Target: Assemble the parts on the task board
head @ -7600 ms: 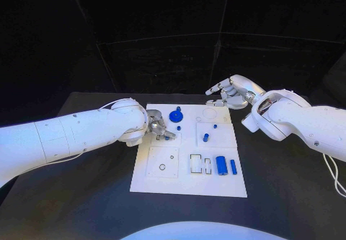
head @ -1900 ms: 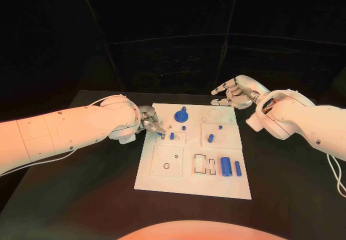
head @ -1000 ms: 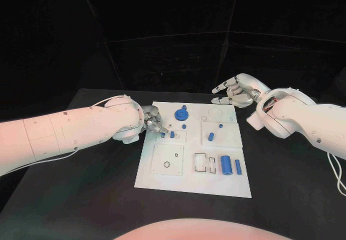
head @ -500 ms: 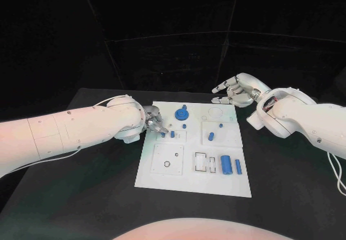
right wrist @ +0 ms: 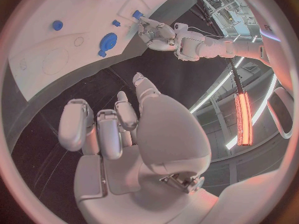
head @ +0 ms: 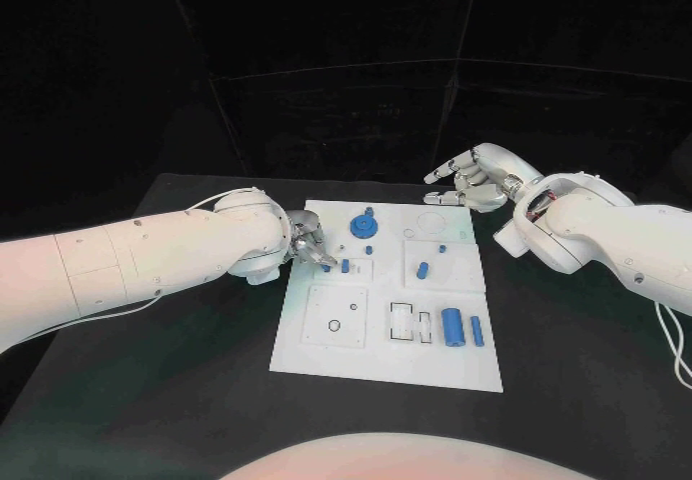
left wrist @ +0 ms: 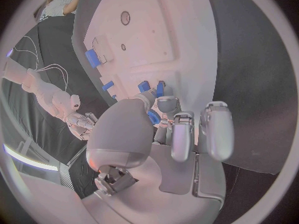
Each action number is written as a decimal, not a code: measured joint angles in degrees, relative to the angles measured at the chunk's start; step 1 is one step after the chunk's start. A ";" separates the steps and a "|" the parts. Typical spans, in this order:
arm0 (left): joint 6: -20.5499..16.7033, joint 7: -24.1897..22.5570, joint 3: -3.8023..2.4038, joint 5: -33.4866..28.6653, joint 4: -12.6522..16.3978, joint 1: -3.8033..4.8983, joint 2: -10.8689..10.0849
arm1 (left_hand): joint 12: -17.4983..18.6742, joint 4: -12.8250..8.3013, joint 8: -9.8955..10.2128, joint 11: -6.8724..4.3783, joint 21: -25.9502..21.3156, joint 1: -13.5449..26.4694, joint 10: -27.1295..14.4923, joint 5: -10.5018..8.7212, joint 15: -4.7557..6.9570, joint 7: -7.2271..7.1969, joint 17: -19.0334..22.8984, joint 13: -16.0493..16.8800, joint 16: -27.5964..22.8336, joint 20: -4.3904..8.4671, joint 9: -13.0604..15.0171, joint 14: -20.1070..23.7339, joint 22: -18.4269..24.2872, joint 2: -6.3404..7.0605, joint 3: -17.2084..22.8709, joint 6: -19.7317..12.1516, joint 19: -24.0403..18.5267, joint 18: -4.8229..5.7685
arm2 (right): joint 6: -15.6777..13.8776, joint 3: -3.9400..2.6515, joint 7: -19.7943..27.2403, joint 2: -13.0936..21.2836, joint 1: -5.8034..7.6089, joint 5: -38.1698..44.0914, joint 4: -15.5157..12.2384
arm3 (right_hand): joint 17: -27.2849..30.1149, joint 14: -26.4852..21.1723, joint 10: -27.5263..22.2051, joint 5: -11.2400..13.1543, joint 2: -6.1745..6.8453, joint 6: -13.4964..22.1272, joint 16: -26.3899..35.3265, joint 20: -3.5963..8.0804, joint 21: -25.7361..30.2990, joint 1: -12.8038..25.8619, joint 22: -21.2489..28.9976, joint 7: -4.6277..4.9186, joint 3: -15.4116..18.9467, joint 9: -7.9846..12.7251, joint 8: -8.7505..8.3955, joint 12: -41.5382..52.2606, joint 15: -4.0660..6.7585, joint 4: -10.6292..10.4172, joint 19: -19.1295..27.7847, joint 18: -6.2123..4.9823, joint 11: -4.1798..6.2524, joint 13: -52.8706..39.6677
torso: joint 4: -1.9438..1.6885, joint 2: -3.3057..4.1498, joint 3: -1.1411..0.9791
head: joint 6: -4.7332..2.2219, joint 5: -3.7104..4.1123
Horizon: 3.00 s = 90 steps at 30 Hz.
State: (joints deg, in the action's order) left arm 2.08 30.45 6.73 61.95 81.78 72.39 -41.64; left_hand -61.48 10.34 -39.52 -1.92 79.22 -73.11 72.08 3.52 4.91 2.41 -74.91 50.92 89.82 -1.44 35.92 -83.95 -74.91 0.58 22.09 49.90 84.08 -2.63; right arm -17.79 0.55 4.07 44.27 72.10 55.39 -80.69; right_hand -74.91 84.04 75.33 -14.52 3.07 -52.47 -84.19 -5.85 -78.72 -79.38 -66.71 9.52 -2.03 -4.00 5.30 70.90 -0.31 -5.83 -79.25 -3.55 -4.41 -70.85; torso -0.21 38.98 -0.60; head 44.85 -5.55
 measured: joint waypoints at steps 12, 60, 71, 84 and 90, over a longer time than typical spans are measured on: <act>0.52 0.07 0.05 0.52 0.37 -0.07 -0.34 | 0.00 0.00 0.02 -0.21 0.00 0.00 0.23 -0.03 0.00 -0.03 0.00 -0.08 0.00 0.00 0.12 0.00 0.00 0.00 0.00 0.03 0.00 0.00 | 0.01 0.00 0.00 -0.04 0.00 0.02 0.11 | 0.00 0.00 0.00 0.00 0.00 0.00 0.00 0.00 0.00 0.00 0.00 0.00 0.00 0.00 0.00 0.00 0.00 0.00 0.00 0.00 0.00 0.00 | -0.03 -0.01 0.01 | 0.11 -0.14; 1.76 0.06 0.11 1.43 -1.64 -0.18 0.91 | -1.10 0.11 -0.72 -0.65 0.83 6.00 2.05 0.06 0.41 -1.29 0.00 0.83 0.00 0.40 3.00 0.01 0.00 3.81 -3.31 2.95 0.00 -0.01 | -0.04 0.00 0.23 0.49 0.00 0.02 -0.24 | -0.03 0.00 0.00 -0.29 0.00 0.00 0.00 0.00 0.00 0.00 0.13 0.00 0.00 0.00 0.00 0.00 0.00 0.00 0.00 0.00 0.00 0.11 | -0.02 -0.03 -0.02 | 0.81 -0.02; 1.90 0.11 0.13 1.46 -2.24 -0.19 1.32 | -1.10 2.49 -0.49 -0.64 0.83 7.99 2.05 0.05 0.41 -1.10 0.00 0.82 0.00 0.40 2.85 0.00 0.00 3.32 -5.69 3.16 0.00 -0.01 | -0.06 0.00 0.37 0.54 0.00 0.02 -0.67 | -0.02 0.00 -0.21 -0.29 -0.30 0.00 0.00 0.00 0.22 0.30 0.27 0.00 0.30 0.00 0.00 -0.22 0.00 -0.30 0.00 -0.92 0.21 0.23 | -0.02 -0.02 -0.02 | 0.78 0.12; 2.25 0.10 0.09 1.45 -2.65 -0.16 1.52 | -1.10 4.64 -0.50 -0.65 0.82 9.50 2.46 0.04 0.41 -1.28 0.00 0.85 0.00 0.40 2.81 0.00 0.00 3.79 -9.29 3.36 0.00 -0.01 | -0.11 0.00 0.55 0.66 0.00 0.02 -0.86 | -0.01 0.00 -0.21 -0.29 -0.30 0.00 0.00 0.00 0.22 0.30 0.33 0.00 0.30 0.00 0.00 -0.22 0.00 -0.30 0.00 -0.90 0.21 0.28 | -0.02 -0.02 -0.02 | 0.85 0.20; 2.13 0.10 0.10 1.36 -2.58 -0.16 1.53 | -1.36 5.78 -0.49 -0.64 1.14 10.01 2.46 0.03 0.41 -1.09 0.00 1.08 0.00 0.40 2.81 0.01 0.00 3.86 -11.18 3.55 0.00 0.00 | -0.23 0.00 0.70 0.68 0.00 0.02 -0.87 | -0.01 0.00 -0.21 -0.29 -0.30 0.00 0.00 0.00 0.22 0.30 0.32 0.00 0.30 0.00 0.00 -0.21 0.00 -0.30 0.00 -0.89 0.21 0.27 | -0.03 -0.02 0.01 | 0.86 0.20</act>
State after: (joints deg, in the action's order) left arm 4.21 30.56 6.82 63.31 79.20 72.23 -40.11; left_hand -62.84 16.12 -40.00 -2.56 80.36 -63.09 74.54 3.55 5.31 1.32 -74.91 52.01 89.82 -1.04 38.73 -83.95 -74.91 4.44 10.91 53.45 84.08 -2.64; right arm -18.02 0.55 4.77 44.95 72.10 55.41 -81.55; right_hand -74.92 84.04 75.12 -14.80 2.78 -52.47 -84.20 -5.85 -78.50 -79.09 -66.38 9.52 -1.73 -4.00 5.30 70.69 -0.31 -6.13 -79.25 -4.45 -4.20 -70.57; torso -0.24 38.96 -0.60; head 45.71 -5.34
